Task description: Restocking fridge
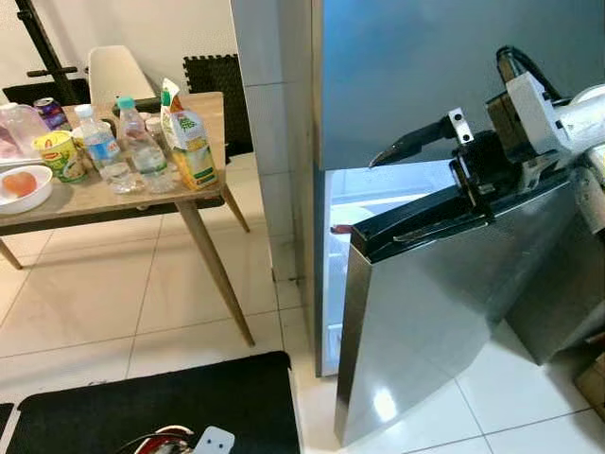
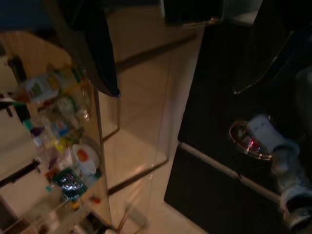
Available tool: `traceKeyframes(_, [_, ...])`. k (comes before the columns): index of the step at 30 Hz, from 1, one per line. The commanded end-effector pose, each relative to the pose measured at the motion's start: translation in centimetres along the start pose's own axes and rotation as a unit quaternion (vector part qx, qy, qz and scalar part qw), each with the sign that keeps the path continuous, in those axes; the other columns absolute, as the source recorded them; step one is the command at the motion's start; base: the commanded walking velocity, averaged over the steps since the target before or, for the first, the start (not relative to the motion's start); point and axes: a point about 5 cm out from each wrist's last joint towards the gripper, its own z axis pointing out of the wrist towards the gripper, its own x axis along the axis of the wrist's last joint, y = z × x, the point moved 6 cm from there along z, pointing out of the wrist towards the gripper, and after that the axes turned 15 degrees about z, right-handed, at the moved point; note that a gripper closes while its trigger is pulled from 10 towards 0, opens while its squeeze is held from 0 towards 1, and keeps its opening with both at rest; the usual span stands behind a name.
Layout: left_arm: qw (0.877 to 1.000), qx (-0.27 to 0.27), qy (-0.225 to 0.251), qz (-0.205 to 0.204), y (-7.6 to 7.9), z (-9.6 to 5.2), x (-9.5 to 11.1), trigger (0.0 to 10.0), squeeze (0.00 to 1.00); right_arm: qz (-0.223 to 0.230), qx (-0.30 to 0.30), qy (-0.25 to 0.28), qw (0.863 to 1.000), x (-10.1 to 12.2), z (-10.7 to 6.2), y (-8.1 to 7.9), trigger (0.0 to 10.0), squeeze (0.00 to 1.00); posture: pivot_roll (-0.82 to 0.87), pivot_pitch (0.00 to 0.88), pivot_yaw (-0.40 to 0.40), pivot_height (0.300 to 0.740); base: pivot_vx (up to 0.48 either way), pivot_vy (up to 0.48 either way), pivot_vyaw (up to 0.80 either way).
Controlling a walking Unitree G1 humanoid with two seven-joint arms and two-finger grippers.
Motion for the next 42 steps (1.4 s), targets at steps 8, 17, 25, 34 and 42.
traceKeyframes(8, [1.0, -0.015, -0.003, -0.005, 1.0, 0.1, -0.1, 10.0, 0.0, 0.001, -0.075, 0.009, 0.997, -0.2, 1.8, 2.6, 10.0, 0.0, -0.09, 0.0, -0.011, 0.74, 0.0, 0.0, 0.0])
traceKeyframes(17, [1.0, -0.015, -0.003, -0.002, 1.1, 0.1, -0.2, 10.0, 0.0, -0.064, -0.116, -0.121, 0.984, -2.9, 2.6, 4.0, 0.0, 0.0, -0.08, 0.0, -0.013, 0.74, 0.0, 0.0, 0.0])
traceKeyframes(25, [1.0, -0.015, -0.003, -0.001, 1.2, 0.1, -0.2, 10.0, 0.0, -0.09, -0.124, -0.212, 0.965, -5.6, 2.4, 4.3, 3.2, 0.0, -0.08, 0.0, -0.013, 0.74, 0.0, 0.0, 0.0])
traceKeyframes(34, [1.0, -0.015, -0.002, -0.003, 1.2, 0.1, -0.1, 10.0, 0.0, -0.097, -0.064, -0.294, 0.949, -8.8, 2.5, 2.9, 10.0, 0.0, -0.08, 0.0, -0.02, 0.74, 0.0, 0.0, 0.0])
traceKeyframes(42, [1.0, -0.017, -0.002, -0.006, 1.2, 0.1, -0.1, 10.0, 0.0, -0.072, 0.023, -0.347, 0.935, -10.8, 1.3, 0.4, 10.0, 0.0, -0.09, 0.0, -0.021, 0.74, 0.0, 0.0, 0.0])
